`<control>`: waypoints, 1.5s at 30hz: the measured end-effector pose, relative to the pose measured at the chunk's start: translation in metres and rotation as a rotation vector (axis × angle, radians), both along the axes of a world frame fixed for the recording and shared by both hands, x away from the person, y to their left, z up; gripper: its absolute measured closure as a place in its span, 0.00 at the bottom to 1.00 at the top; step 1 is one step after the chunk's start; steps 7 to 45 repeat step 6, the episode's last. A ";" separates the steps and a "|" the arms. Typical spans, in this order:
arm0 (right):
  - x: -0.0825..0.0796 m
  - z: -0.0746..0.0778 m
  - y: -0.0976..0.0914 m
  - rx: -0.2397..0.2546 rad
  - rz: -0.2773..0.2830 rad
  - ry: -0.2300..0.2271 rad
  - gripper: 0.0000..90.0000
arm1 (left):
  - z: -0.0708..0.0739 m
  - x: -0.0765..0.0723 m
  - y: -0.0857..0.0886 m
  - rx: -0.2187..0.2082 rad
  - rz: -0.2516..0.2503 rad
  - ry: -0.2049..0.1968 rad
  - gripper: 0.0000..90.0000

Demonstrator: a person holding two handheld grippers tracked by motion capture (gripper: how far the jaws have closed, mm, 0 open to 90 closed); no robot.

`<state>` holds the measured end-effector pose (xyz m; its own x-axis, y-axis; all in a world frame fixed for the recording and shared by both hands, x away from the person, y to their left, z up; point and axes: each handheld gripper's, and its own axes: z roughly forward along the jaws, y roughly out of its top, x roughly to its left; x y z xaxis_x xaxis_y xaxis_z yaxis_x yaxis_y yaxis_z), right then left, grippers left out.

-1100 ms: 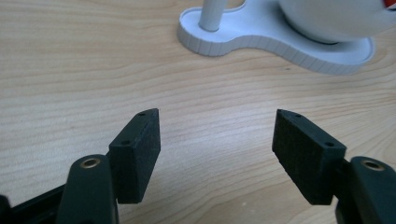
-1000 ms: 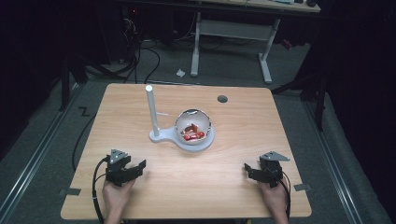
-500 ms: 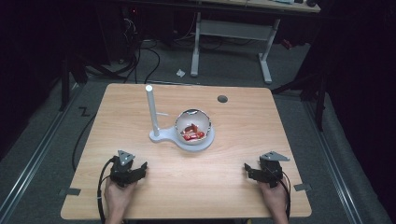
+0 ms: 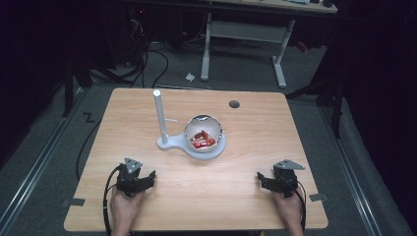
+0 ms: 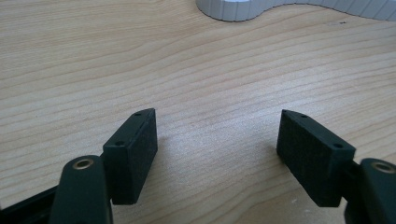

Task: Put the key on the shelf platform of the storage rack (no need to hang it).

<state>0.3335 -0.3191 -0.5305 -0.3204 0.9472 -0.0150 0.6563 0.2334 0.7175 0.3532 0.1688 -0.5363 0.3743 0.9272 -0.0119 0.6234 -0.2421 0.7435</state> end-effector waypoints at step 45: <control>0.000 0.000 0.000 -0.001 0.001 -0.001 0.30 | 0.000 0.000 0.000 -0.001 -0.001 0.001 0.32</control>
